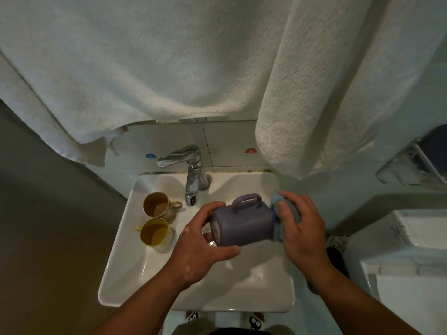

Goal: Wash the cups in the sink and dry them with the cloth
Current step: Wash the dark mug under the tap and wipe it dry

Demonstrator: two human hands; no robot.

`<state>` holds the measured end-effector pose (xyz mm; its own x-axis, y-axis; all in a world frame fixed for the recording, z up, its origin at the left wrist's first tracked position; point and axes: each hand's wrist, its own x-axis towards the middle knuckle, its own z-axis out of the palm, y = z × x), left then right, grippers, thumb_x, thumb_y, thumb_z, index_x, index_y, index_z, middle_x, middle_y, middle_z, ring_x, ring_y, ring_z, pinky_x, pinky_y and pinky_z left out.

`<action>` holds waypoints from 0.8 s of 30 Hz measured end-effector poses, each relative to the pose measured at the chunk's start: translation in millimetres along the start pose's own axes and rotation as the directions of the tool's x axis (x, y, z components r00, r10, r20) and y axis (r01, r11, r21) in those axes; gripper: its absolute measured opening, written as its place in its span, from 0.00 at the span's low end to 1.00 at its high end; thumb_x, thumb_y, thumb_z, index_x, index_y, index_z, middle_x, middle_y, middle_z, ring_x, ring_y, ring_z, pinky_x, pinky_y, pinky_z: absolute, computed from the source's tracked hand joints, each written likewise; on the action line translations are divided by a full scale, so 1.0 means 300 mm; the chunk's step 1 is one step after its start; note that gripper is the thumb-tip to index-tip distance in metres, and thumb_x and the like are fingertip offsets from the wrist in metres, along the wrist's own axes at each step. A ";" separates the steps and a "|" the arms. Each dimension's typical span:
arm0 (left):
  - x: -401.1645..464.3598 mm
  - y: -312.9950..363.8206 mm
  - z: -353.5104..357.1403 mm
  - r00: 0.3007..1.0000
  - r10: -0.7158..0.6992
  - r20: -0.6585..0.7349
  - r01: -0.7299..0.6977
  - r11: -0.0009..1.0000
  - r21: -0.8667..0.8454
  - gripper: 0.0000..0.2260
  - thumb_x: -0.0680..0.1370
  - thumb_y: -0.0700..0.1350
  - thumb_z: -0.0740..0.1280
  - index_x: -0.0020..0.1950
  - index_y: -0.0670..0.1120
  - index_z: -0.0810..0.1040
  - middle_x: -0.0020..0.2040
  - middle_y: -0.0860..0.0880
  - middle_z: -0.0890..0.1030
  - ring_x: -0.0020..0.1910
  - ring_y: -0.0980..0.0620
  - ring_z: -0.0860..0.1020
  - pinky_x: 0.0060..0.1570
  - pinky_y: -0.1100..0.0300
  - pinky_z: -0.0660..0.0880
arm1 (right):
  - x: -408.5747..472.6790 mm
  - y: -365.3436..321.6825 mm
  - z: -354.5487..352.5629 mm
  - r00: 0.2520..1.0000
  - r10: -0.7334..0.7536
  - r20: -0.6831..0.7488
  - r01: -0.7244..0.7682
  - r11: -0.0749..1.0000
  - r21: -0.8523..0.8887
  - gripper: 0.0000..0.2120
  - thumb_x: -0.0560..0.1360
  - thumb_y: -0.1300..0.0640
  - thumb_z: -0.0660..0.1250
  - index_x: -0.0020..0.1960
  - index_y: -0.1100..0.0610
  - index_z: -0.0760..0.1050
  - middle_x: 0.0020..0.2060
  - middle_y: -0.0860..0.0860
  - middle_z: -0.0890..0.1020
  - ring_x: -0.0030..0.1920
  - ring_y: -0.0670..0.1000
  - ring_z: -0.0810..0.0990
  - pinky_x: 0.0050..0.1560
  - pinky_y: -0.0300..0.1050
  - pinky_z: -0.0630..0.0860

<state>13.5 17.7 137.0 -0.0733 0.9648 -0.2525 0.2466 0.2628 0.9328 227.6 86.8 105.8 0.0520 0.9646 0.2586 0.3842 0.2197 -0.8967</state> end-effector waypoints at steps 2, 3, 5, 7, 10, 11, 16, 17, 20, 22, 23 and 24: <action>0.000 0.002 -0.005 1.000 0.011 0.008 -0.012 0.996 0.088 0.40 0.65 0.38 0.83 0.65 0.68 0.70 0.62 0.63 0.75 0.54 0.55 0.81 0.46 0.59 0.83 | 0.011 -0.026 -0.026 1.000 -0.003 -0.027 0.004 1.000 0.016 0.08 0.79 0.48 0.64 0.56 0.37 0.74 0.53 0.48 0.79 0.53 0.36 0.78 0.51 0.26 0.73; 0.001 0.001 -0.005 1.000 0.024 0.012 -0.025 0.992 0.127 0.39 0.65 0.39 0.83 0.65 0.68 0.69 0.61 0.64 0.75 0.54 0.56 0.81 0.46 0.59 0.83 | 0.015 -0.046 -0.033 0.998 -0.055 -0.017 0.055 0.998 -0.006 0.08 0.79 0.47 0.64 0.56 0.36 0.74 0.53 0.47 0.78 0.53 0.37 0.77 0.52 0.26 0.72; 0.002 0.003 0.008 0.999 0.048 0.022 -0.051 0.985 0.164 0.38 0.64 0.42 0.83 0.65 0.67 0.69 0.59 0.64 0.76 0.54 0.57 0.81 0.46 0.59 0.83 | 0.017 -0.090 -0.027 0.980 -0.181 0.078 0.186 0.981 -0.054 0.09 0.79 0.45 0.63 0.57 0.38 0.77 0.54 0.44 0.75 0.53 0.38 0.76 0.54 0.26 0.70; 0.006 0.016 0.026 0.997 0.082 0.013 -0.083 0.983 0.165 0.34 0.64 0.50 0.84 0.64 0.65 0.71 0.56 0.63 0.79 0.52 0.58 0.82 0.46 0.57 0.83 | 0.003 -0.116 0.013 0.921 -0.304 0.243 0.339 0.933 -0.120 0.12 0.78 0.43 0.64 0.60 0.42 0.77 0.55 0.44 0.73 0.54 0.42 0.74 0.58 0.32 0.70; 0.004 0.037 0.042 0.990 0.142 0.004 -0.139 0.964 0.226 0.29 0.64 0.57 0.82 0.61 0.62 0.74 0.54 0.63 0.80 0.51 0.59 0.82 0.45 0.56 0.84 | -0.027 -0.112 0.077 0.828 -0.398 0.395 0.517 0.815 -0.262 0.15 0.78 0.39 0.62 0.57 0.45 0.79 0.50 0.47 0.77 0.50 0.46 0.74 0.52 0.43 0.74; 0.000 0.041 0.042 0.987 0.162 -0.002 -0.157 0.956 0.247 0.28 0.64 0.57 0.82 0.60 0.61 0.74 0.54 0.63 0.80 0.52 0.60 0.81 0.46 0.58 0.83 | -0.027 -0.106 0.082 0.824 -0.417 0.383 0.531 0.805 -0.264 0.16 0.78 0.39 0.62 0.56 0.47 0.80 0.47 0.47 0.78 0.47 0.45 0.74 0.48 0.40 0.73; -0.022 0.049 0.038 0.984 0.173 -0.038 -0.162 0.965 0.205 0.30 0.63 0.50 0.84 0.61 0.59 0.76 0.56 0.66 0.78 0.55 0.63 0.79 0.47 0.61 0.82 | 0.011 -0.089 0.062 0.876 -0.429 0.220 0.461 0.879 -0.124 0.14 0.77 0.44 0.65 0.43 0.54 0.81 0.37 0.45 0.79 0.39 0.41 0.73 0.43 0.29 0.67; -0.024 0.050 0.038 0.985 0.165 -0.045 -0.155 0.971 0.180 0.31 0.63 0.49 0.85 0.62 0.59 0.76 0.56 0.67 0.78 0.55 0.63 0.79 0.47 0.61 0.83 | 0.014 -0.094 0.060 0.921 -0.346 0.180 0.361 0.931 -0.057 0.12 0.76 0.45 0.65 0.41 0.52 0.79 0.37 0.42 0.76 0.39 0.41 0.73 0.43 0.27 0.66; -0.021 0.049 0.045 0.987 0.155 -0.040 -0.146 0.975 0.170 0.31 0.63 0.49 0.85 0.62 0.58 0.76 0.56 0.67 0.77 0.54 0.63 0.79 0.47 0.59 0.83 | 0.010 -0.112 0.072 0.983 -0.159 0.095 0.159 0.987 0.007 0.10 0.75 0.45 0.62 0.39 0.49 0.74 0.37 0.38 0.73 0.39 0.43 0.74 0.40 0.27 0.67; -0.017 0.052 0.042 0.984 0.170 -0.043 -0.158 0.966 0.206 0.31 0.62 0.52 0.84 0.61 0.59 0.75 0.55 0.67 0.77 0.53 0.62 0.80 0.46 0.59 0.83 | -0.016 -0.117 0.087 0.958 -0.266 0.106 0.279 0.951 -0.133 0.12 0.74 0.44 0.64 0.40 0.51 0.76 0.38 0.42 0.73 0.40 0.43 0.72 0.41 0.30 0.67; -0.013 0.052 0.039 0.981 0.188 -0.045 -0.173 0.956 0.236 0.31 0.62 0.54 0.84 0.60 0.60 0.75 0.55 0.67 0.77 0.53 0.62 0.80 0.45 0.60 0.83 | -0.026 -0.116 0.096 0.927 -0.345 0.150 0.371 0.905 -0.209 0.13 0.74 0.43 0.65 0.41 0.53 0.78 0.40 0.45 0.75 0.41 0.45 0.73 0.42 0.33 0.69; -0.012 0.053 0.037 0.978 0.202 -0.044 -0.184 0.947 0.265 0.31 0.61 0.55 0.83 0.60 0.60 0.74 0.55 0.67 0.77 0.52 0.63 0.80 0.45 0.61 0.83 | -0.032 -0.112 0.100 0.893 -0.401 0.204 0.444 0.859 -0.255 0.14 0.75 0.43 0.65 0.43 0.54 0.79 0.42 0.47 0.76 0.42 0.46 0.73 0.43 0.37 0.71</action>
<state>28.3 18.6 149.9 -0.0647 0.9968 -0.0468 0.5026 0.0731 0.8614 186.5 74.5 122.8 -0.2960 0.8028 0.5176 0.5883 0.5801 -0.5633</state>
